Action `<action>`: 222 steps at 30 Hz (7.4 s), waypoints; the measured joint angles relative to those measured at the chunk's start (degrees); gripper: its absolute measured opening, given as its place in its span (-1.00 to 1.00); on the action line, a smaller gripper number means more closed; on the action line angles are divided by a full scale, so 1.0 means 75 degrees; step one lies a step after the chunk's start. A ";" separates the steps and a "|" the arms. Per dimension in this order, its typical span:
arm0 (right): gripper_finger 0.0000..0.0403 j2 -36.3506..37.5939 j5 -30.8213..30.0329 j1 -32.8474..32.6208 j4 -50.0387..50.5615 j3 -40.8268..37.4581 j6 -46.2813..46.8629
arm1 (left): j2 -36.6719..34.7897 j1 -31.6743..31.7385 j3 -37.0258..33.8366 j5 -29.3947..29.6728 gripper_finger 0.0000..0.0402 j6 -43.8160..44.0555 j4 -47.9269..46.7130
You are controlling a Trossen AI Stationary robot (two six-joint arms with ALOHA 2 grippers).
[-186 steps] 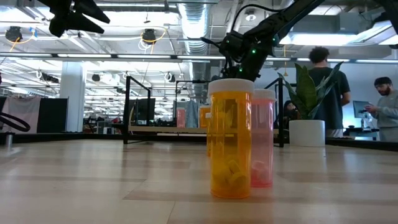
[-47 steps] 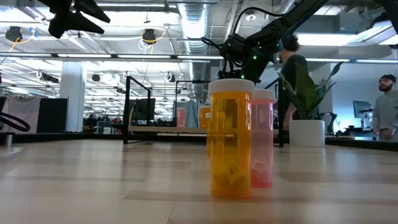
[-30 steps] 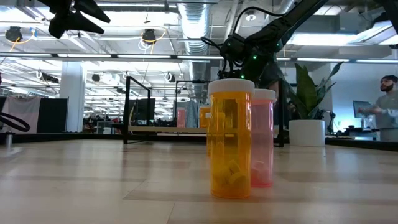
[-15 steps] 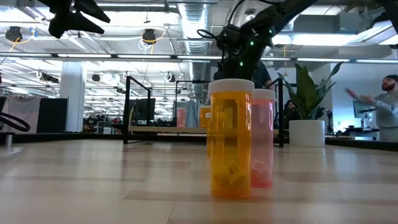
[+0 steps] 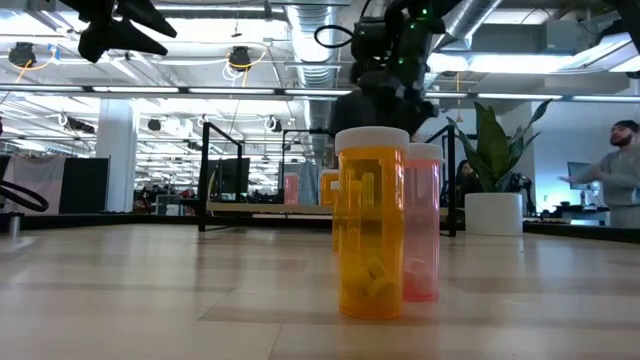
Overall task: Pick and place medicine bottles onto shelf by color
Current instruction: Put the top small orange pill bottle on the shelf aligned with the other small orange pill bottle
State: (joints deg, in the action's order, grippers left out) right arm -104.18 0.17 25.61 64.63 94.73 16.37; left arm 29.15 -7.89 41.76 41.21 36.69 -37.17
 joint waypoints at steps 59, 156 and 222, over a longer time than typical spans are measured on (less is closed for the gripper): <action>0.21 0.1087 0.0724 -0.4885 -0.8570 -0.4320 0.5120 | 0.1150 -0.0010 0.0000 -0.2719 -0.13 0.1920 0.0242; 0.12 -0.0530 -0.1298 -0.4829 -0.5489 -0.2829 0.1225 | 0.1061 -0.0016 -0.0003 -0.3054 -0.13 0.1845 -0.0565; -0.31 -0.0606 -0.0986 -0.4764 -0.3622 -0.2169 0.1226 | 0.0959 -0.0033 0.0000 -0.2906 -0.13 0.2264 -0.0793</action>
State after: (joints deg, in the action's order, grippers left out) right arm -108.72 -7.22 -10.12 37.46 78.46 25.57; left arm 36.34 -8.14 41.76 19.42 53.67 -43.11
